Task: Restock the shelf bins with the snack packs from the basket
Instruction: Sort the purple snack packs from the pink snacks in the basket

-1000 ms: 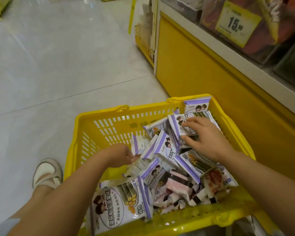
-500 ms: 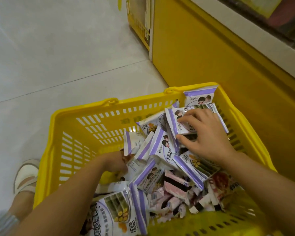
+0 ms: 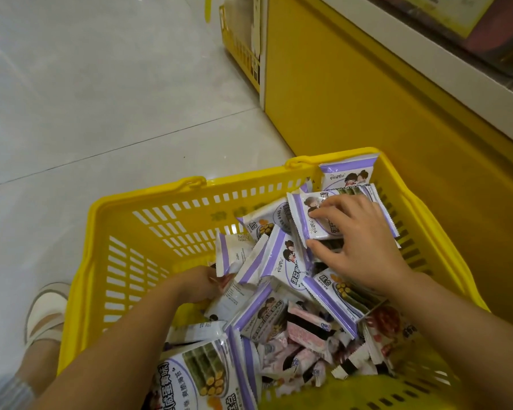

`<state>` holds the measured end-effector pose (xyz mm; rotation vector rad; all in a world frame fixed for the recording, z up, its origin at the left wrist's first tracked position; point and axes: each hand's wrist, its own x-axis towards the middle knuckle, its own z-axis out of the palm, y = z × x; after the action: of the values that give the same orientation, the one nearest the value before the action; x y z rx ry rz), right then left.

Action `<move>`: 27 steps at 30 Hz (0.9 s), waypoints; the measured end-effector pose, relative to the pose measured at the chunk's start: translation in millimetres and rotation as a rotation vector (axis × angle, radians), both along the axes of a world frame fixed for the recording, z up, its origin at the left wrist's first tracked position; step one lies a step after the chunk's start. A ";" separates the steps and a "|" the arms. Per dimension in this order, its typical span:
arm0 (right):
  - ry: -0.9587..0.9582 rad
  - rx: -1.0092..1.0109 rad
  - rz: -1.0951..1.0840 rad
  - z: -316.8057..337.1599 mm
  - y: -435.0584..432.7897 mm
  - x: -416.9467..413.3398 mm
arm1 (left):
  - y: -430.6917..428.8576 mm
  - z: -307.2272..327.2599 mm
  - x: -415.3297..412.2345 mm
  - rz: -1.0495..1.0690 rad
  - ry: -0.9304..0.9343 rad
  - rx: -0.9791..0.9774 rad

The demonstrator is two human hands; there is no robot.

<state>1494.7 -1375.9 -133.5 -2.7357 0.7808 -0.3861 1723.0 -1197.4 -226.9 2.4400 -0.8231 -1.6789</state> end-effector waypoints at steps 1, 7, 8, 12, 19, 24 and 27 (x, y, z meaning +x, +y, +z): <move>0.000 0.000 -0.002 -0.3 0.0 0.0 | -0.1 0.3 -0.2 -0.039 -0.020 0.004; -0.012 -0.004 -0.006 -1.8 -0.1 0.5 | 1.6 2.6 -3.2 -0.038 0.017 -0.034; -0.012 -0.003 -0.004 -2.0 -0.2 0.4 | 2.7 1.6 -4.2 0.004 0.040 -0.043; -0.012 -0.003 -0.003 -3.2 -0.7 -0.1 | 7.1 -1.9 -2.8 0.165 0.141 -0.069; -0.013 -0.015 0.005 -4.3 -1.4 0.0 | 7.1 -15.4 9.3 0.386 0.009 -0.200; -0.014 -0.020 0.008 -5.1 -1.8 0.8 | 1.2 -18.6 8.1 0.371 0.032 -0.223; -0.019 -0.023 0.011 -5.8 -2.0 0.6 | 0.4 -22.9 8.5 0.364 0.075 -0.197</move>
<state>1495.3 -1377.9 -139.3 -2.7525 0.7610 -0.4215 1731.6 -1197.0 -249.8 2.2154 -0.4713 -1.4689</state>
